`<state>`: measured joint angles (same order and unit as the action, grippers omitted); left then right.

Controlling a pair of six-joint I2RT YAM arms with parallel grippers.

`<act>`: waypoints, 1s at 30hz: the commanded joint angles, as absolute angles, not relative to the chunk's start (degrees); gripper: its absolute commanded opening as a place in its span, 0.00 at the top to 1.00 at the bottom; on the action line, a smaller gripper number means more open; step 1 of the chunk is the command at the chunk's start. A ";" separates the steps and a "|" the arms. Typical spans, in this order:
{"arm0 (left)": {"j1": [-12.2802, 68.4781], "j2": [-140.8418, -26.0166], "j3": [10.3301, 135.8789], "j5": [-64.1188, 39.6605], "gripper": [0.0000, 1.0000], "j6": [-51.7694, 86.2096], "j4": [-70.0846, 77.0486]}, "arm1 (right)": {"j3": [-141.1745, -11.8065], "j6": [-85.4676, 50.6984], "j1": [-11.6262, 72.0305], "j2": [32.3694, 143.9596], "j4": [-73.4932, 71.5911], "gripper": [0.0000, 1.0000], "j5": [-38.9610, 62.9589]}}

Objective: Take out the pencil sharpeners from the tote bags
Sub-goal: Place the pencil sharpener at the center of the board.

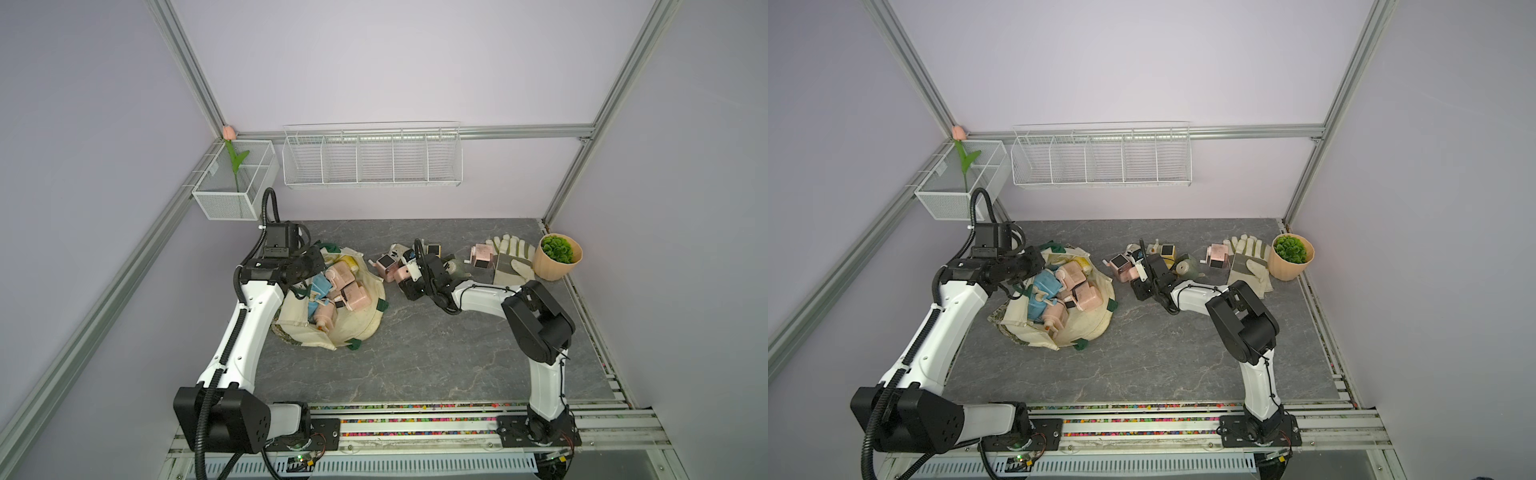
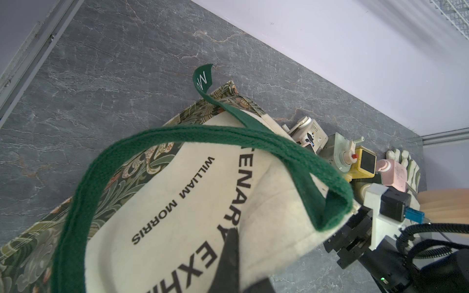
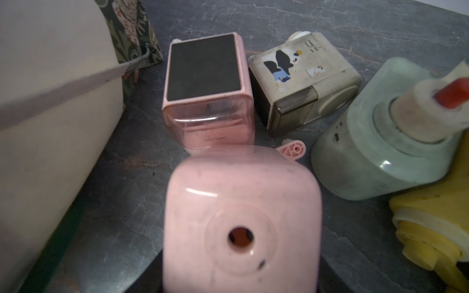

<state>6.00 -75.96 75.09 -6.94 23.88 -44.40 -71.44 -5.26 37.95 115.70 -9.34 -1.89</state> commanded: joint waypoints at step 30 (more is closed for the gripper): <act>5.55 -74.80 74.45 -6.83 1.00 24.26 -45.53 | -63.95 -4.41 40.97 98.64 -11.27 0.08 2.14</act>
